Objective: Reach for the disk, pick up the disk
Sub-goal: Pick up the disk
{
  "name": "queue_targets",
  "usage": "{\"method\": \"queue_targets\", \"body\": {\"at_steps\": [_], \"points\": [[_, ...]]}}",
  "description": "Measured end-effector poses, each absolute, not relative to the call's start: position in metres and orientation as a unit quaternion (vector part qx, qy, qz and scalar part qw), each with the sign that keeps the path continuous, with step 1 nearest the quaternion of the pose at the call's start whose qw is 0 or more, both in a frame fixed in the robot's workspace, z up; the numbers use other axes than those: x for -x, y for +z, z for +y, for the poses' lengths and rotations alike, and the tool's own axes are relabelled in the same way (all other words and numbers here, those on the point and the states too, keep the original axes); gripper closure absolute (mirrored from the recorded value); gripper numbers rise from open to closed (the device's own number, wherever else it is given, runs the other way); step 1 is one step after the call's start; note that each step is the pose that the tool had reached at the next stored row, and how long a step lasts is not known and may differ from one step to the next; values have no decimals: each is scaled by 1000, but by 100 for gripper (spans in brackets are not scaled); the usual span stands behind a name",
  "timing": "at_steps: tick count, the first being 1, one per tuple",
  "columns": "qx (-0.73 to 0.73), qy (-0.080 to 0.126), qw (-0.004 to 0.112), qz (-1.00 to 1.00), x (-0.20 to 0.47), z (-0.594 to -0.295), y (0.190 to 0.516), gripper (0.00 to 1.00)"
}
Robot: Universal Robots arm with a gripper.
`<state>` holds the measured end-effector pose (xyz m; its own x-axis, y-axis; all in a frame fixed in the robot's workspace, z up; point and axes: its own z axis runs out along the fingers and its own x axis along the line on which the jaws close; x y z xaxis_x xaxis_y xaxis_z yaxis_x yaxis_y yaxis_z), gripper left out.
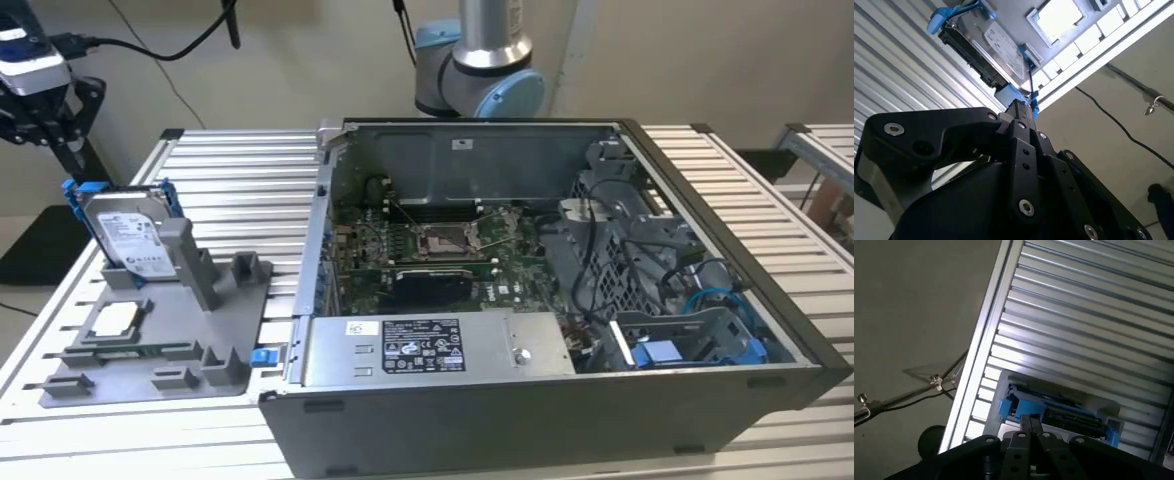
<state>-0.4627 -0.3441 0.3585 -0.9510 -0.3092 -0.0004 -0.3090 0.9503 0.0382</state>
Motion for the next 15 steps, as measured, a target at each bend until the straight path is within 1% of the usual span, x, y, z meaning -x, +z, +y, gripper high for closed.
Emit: {"method": "queue_targets", "body": {"at_steps": [15], "points": [[-261,-18,5,-965,463,-344,359,100]]}}
